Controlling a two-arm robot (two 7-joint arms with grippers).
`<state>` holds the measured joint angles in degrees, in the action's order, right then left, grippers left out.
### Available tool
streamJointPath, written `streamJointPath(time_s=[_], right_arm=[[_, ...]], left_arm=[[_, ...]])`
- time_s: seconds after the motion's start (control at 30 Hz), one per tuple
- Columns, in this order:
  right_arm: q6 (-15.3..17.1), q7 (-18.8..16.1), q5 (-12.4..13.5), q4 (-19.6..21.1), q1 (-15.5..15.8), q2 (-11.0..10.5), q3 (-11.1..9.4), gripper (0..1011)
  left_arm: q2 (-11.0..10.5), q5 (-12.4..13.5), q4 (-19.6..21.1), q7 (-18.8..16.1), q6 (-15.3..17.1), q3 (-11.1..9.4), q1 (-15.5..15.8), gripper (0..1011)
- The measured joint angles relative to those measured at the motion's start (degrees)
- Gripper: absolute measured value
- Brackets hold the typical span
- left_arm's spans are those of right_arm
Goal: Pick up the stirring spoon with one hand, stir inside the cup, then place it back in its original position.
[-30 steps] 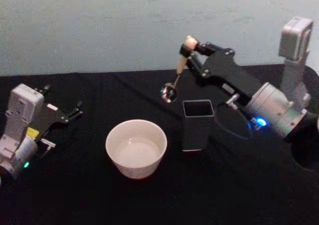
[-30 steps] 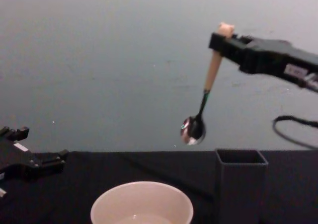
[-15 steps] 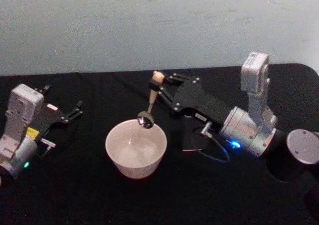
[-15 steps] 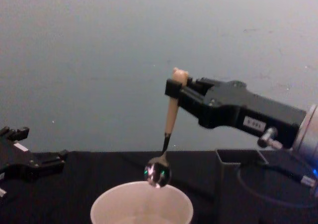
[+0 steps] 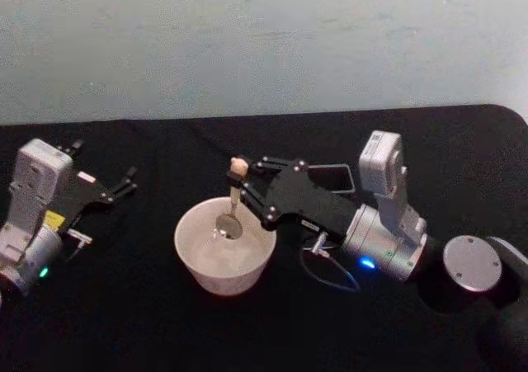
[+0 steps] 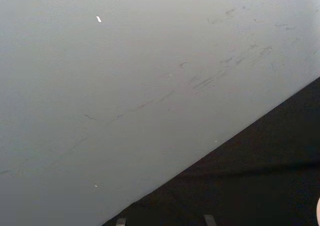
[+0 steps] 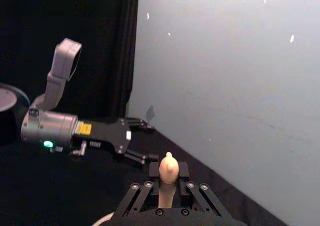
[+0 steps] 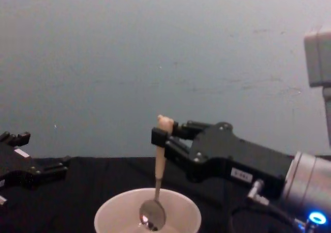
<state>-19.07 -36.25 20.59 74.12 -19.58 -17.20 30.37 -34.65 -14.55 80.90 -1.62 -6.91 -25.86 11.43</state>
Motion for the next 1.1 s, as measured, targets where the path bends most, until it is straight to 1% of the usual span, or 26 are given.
streamJointPath(time_s=[0.07, 0.4, 0.67, 0.83, 0.97, 1.1], right_arm=[[-0.49, -0.1, -0.56, -1.03, -0.17, 0.36, 0.19, 212], [-1.47, 0.11, -2.17, -3.51, -0.35, 1.55, 0.47, 212], [-1.52, 0.96, -3.14, -3.95, -0.31, 2.0, 0.23, 212], [-1.56, 1.09, -3.27, -3.48, 0.0, 1.63, -0.39, 212], [-1.37, 1.01, -3.08, -2.07, 0.93, 0.62, -1.02, 212], [-0.74, 0.55, -2.22, -0.18, 2.24, -0.43, -1.47, 212]], left_arm=[[0.0, 0.0, 0.0, 0.0, 0.0, 0.0, 0.0, 1001], [0.0, 0.0, 0.0, 0.0, 0.0, 0.0, 0.0, 1002], [0.0, 0.0, 0.0, 0.0, 0.0, 0.0, 0.0, 1001], [0.0, 0.0, 0.0, 0.0, 0.0, 0.0, 0.0, 1001], [0.0, 0.0, 0.0, 0.0, 0.0, 0.0, 0.0, 1001], [0.0, 0.0, 0.0, 0.0, 0.0, 0.0, 0.0, 1002]])
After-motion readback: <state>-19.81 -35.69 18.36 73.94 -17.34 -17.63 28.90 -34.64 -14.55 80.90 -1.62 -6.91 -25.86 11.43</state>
